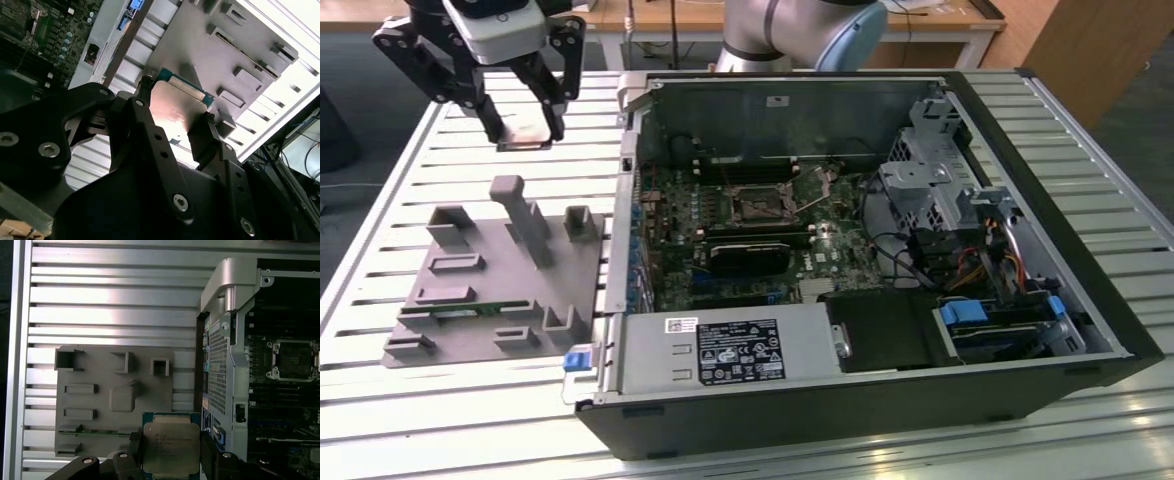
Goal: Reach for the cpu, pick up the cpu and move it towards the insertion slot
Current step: 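Pick up the cpu and move it towards the insertion slot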
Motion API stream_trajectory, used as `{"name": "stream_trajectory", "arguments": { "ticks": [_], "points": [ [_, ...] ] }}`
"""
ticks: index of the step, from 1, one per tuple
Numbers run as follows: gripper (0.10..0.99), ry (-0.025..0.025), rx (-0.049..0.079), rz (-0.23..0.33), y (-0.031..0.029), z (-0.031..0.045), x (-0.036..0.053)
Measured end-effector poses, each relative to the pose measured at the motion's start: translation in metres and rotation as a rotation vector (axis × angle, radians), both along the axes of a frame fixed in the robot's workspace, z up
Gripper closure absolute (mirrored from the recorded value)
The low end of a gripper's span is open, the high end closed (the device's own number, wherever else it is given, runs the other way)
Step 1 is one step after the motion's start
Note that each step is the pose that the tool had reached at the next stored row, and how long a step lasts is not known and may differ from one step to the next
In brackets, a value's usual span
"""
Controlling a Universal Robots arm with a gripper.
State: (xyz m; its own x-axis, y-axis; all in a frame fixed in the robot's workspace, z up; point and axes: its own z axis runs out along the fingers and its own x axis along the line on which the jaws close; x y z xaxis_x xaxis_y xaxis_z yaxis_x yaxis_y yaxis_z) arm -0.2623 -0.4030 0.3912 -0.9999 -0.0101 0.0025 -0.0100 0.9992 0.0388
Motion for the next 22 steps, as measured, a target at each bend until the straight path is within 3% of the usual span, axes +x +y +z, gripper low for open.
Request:
{"name": "stream_trajectory", "arguments": {
  "ticks": [22],
  "points": [
    [0.541,0.0,0.0,0.0,0.0,0.0,0.0305]
  ]
}}
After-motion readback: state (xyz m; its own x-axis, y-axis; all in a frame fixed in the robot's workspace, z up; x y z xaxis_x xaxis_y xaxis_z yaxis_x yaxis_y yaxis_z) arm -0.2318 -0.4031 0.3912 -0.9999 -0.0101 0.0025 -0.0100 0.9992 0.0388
